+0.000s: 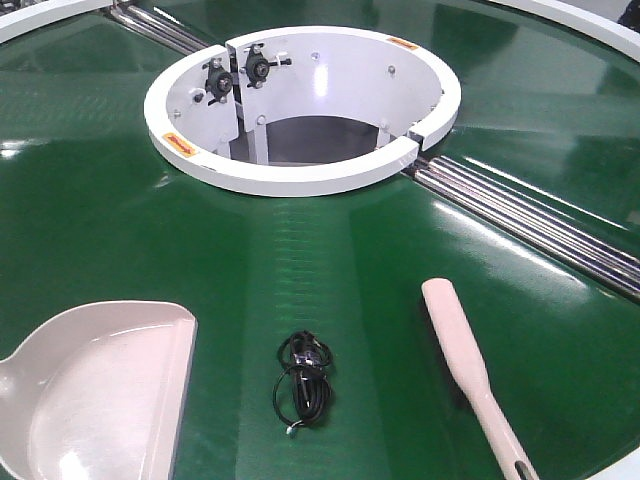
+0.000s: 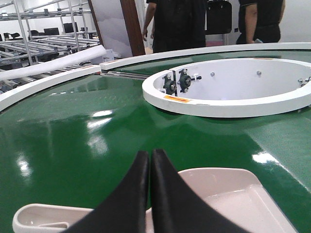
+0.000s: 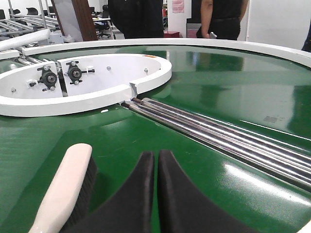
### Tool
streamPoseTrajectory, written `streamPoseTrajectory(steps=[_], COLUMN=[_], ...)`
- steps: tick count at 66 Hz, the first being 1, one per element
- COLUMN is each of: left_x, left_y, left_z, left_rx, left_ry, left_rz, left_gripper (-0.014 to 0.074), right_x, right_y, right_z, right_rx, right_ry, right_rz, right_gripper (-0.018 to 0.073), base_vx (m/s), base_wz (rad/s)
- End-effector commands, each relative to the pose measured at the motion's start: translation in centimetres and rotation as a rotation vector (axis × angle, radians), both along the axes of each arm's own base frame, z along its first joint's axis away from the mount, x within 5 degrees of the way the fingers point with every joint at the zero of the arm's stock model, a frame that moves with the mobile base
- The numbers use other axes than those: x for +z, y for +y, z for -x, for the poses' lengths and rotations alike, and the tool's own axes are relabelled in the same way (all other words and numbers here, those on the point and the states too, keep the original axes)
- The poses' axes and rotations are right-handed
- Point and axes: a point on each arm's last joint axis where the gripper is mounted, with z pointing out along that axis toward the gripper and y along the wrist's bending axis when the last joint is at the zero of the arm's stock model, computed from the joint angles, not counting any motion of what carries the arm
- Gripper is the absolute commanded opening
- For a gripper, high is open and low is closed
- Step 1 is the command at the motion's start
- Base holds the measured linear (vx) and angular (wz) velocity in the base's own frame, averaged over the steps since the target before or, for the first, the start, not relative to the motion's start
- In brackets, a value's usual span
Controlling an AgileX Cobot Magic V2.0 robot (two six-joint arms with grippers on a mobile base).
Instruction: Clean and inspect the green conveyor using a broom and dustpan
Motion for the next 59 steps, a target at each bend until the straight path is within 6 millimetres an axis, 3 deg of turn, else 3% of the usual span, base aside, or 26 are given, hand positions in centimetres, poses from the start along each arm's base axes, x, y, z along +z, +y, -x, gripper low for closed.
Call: streamPoseTrajectory(steps=[1, 59], left_x=[-0.06, -0.06], left_y=[-0.01, -0.01], left_z=[0.02, 0.02], left_rx=[-0.003, -0.003], left_ry=[-0.061, -0.061], left_rz=[0.015, 0.015], left_gripper=[-0.0023, -0.0023], right_x=[0.25, 0.25], right_y=[-0.07, -0.07], right_z=[-0.03, -0.03], right_rx=[-0.008, -0.008], right_ry=[-0.064, -0.064], right_rz=[0.014, 0.014], right_gripper=[-0.0006, -0.0006], base_vx=[0.0, 0.0], base_wz=[0.0, 0.0])
